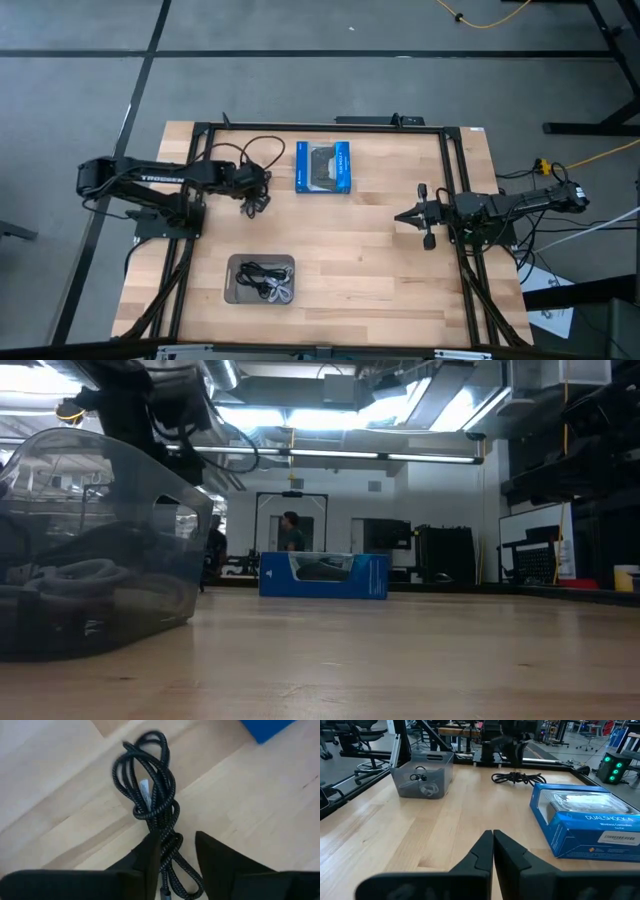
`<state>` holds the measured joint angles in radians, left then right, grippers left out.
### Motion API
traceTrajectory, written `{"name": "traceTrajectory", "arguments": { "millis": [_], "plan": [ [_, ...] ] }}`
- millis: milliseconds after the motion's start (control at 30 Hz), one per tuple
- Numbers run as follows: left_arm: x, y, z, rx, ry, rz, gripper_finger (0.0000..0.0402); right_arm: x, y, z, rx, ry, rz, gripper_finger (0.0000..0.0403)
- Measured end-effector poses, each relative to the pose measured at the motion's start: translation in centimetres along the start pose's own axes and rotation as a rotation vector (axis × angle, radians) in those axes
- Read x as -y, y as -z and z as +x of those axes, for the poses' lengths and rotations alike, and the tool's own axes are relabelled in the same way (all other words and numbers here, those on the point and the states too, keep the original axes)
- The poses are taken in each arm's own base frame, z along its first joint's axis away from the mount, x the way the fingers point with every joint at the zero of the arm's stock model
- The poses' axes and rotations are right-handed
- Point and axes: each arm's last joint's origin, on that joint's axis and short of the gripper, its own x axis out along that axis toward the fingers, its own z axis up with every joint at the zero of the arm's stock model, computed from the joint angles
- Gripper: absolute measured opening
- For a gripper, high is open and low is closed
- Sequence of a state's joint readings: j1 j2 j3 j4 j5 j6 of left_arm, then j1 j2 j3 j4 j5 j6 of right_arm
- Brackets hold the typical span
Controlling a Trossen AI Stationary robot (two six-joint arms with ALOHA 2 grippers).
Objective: Pick and place USB-C Cables
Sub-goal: Put the black charger cable into the black bin
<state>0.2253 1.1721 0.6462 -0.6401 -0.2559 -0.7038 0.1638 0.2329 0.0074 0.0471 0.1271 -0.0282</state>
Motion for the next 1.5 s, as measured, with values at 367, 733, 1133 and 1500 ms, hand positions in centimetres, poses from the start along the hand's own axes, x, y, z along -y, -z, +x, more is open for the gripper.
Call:
{"name": "traceTrajectory", "arguments": {
  "millis": [367,733,1133,1500],
  "plan": [
    [0.0,0.8,2.4,-0.073,-0.060,-0.011,0.0172,-0.2,0.1,0.0,-0.011,-0.078,0.003,0.0017],
    [0.6,2.1,6.0,-0.298,-0.124,0.045,0.0166,-0.3,0.1,0.0,-0.016,-0.097,0.052,0.0017],
    [1.0,-0.9,0.6,-0.031,-0.088,0.143,0.0057,-0.3,0.1,0.0,-0.018,-0.095,0.081,0.0017],
    [5.9,-0.8,-9.2,0.075,0.360,0.424,0.0057,-0.3,0.2,0.0,-0.029,-0.093,0.181,0.0017]
  ]
}}
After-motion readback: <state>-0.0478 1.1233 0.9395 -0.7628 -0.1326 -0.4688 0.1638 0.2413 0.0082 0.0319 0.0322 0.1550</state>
